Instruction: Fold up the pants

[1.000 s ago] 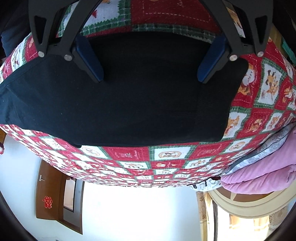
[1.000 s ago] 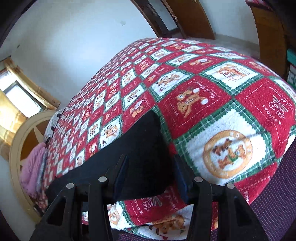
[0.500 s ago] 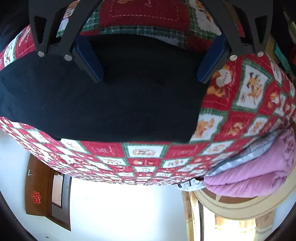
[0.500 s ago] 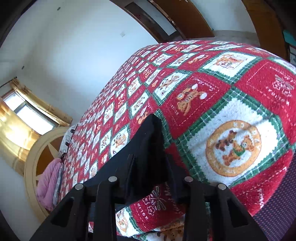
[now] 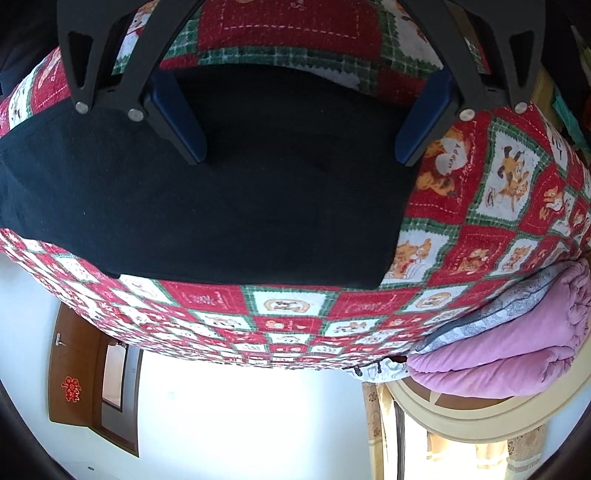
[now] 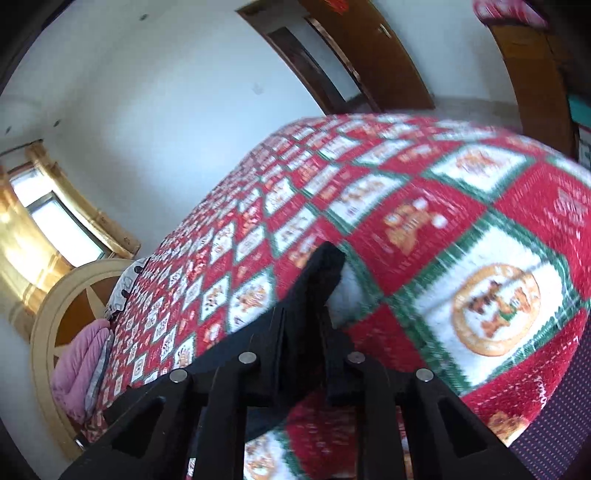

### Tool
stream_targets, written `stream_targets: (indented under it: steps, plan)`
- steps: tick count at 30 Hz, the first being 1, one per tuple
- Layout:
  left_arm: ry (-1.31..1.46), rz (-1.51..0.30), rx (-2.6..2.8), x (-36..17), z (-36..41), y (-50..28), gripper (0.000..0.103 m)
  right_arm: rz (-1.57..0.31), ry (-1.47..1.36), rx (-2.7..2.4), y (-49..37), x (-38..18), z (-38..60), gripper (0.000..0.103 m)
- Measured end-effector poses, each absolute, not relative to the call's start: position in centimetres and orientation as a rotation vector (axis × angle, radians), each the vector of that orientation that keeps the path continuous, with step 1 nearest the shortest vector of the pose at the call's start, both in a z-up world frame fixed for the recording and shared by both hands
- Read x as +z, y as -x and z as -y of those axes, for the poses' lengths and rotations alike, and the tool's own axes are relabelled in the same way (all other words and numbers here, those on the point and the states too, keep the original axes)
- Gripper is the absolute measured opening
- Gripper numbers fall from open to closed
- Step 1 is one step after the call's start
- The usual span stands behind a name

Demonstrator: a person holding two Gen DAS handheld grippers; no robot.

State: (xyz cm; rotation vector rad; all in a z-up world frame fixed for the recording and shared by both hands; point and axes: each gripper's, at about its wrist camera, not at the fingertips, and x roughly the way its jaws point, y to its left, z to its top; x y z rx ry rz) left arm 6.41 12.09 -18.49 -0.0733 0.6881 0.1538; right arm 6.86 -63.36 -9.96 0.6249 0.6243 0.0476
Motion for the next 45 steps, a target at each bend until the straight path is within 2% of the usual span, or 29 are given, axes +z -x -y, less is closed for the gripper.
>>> stream_targets:
  steps: [12,45]
  plan:
    - [0.075,-0.685,0.153,-18.5,-12.1,-6.4,0.103,-0.623,-0.484,0.102,-7.5,-9.2,57.5,0.015]
    - [0.076,-0.678,0.154,-18.5,-12.2,-6.3,0.103,-0.662,-0.345,0.312,-8.4,-9.4,45.1,0.015]
